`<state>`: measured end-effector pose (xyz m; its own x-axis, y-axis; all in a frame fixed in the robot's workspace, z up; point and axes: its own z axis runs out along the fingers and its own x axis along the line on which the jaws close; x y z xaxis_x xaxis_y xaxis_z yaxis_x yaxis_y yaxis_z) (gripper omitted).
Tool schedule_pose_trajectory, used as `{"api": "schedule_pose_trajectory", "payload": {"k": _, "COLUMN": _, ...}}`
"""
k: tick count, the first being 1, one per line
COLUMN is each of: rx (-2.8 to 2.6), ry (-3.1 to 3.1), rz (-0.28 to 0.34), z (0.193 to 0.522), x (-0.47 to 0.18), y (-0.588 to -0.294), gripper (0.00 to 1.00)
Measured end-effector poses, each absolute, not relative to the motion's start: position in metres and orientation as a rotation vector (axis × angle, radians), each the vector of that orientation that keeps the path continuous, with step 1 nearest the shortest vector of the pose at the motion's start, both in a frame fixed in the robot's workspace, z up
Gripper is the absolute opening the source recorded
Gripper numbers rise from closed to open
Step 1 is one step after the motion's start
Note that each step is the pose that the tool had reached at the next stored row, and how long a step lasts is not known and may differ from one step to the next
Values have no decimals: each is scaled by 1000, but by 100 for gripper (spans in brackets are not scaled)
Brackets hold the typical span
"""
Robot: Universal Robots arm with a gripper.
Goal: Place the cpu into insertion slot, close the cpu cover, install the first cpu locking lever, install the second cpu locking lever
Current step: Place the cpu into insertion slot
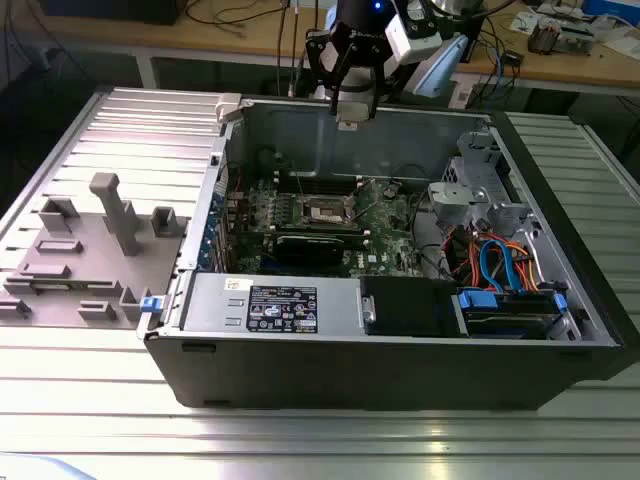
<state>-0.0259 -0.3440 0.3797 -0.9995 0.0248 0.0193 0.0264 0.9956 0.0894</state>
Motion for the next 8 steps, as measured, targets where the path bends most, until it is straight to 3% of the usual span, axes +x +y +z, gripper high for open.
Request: {"api": "schedule_pose_trajectory", "payload": {"k": 8, "rx": -117, "ry": -3120, "rz": -141, "z": 380, "x": -26, "y": -344, "gripper": 54}}
